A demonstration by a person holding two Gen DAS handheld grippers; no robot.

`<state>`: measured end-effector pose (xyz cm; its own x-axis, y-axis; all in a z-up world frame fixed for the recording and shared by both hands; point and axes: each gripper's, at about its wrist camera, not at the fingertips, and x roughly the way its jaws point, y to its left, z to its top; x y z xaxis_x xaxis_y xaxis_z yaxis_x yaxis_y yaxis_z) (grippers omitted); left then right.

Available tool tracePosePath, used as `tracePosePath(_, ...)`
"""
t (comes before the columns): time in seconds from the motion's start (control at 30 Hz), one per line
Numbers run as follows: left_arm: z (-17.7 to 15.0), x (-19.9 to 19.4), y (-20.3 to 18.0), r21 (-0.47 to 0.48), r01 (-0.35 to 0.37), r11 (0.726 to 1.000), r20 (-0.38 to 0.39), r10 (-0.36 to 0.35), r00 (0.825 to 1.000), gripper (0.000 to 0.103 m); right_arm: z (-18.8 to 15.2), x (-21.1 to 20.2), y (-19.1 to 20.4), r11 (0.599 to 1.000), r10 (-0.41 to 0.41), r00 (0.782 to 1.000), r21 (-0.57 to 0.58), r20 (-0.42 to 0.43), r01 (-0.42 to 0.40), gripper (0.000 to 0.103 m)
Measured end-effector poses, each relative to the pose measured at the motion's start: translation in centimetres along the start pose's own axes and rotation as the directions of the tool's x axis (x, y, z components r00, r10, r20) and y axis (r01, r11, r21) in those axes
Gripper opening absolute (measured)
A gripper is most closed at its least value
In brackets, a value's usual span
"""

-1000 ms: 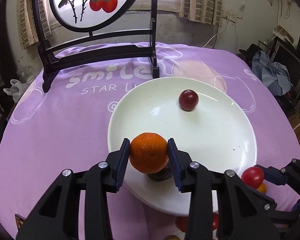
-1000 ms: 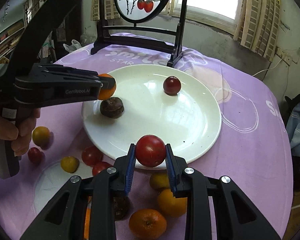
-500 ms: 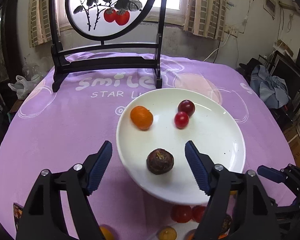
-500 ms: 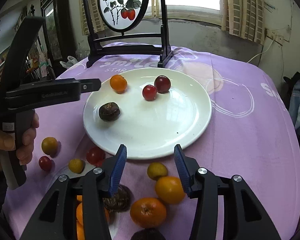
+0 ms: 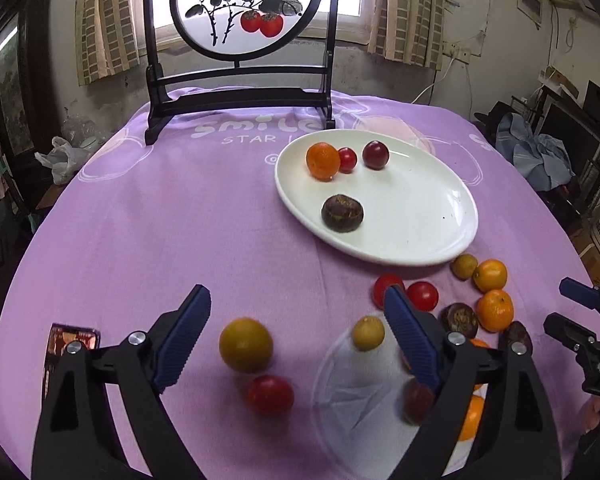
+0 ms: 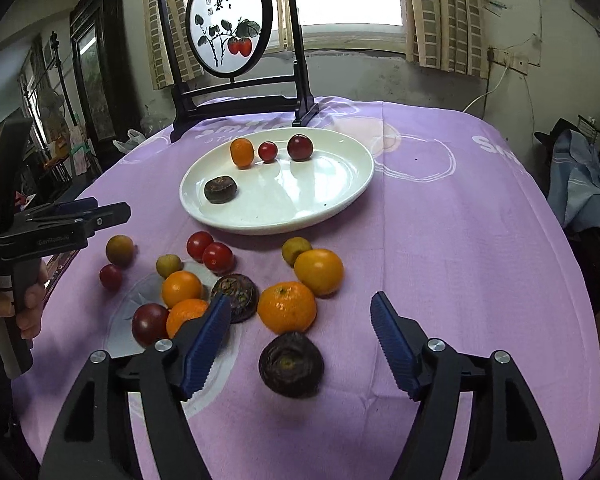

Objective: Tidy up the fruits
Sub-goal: 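Withdraw both tools from the plate back toward the remaining fruit, then grasp a red cherry tomato with the left tool while the right tool grasps a mandarin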

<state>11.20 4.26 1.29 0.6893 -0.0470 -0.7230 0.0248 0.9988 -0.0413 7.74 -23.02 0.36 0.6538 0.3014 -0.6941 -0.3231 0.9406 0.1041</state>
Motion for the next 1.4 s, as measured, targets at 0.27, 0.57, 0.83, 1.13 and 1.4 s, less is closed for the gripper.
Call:
tracePosePath(0.27, -3.8, -1.2, 2.1, -0.053, -0.013, 0.998, -0.037, 0.011, 0.999, 0.088, -2.4, -1.2, 0.9, 0.998, 0.041, 0.999, 0.043, -0.006, -0.041, 0.083)
tracePosePath(0.57, -6.8, -0.9, 2.5, -0.042, -0.014, 0.999, -0.086, 0.011, 0.996, 0.088, -4.2, -1.6, 1.5, 0.998, 0.049, 0.998, 0.051, -0.026, -0.048, 0.084)
tracePosePath(0.83, -7.2, 1.3, 1.9, -0.011, -0.018, 1.000, -0.159, 0.016, 0.987, 0.063, -4.7, -1.4, 2.1, 0.995, 0.096, 0.994, 0.038, -0.047, -0.094, 0.084)
tracePosePath(1.13, -6.6, 2.4, 1.0, 0.043, -0.033, 0.999, -0.155, 0.040, 0.987, 0.029, -4.4, -1.9, 3.4, 0.992, 0.121, 0.992, -0.011, -0.043, -0.122, 0.084)
tracePosePath(1.4, -6.3, 2.6, 1.4, 0.007, -0.013, 1.000, -0.162, 0.014, 0.987, 0.030, -4.6, -1.9, 6.2, 0.981, 0.171, 0.982, -0.081, -0.082, -0.177, 0.084)
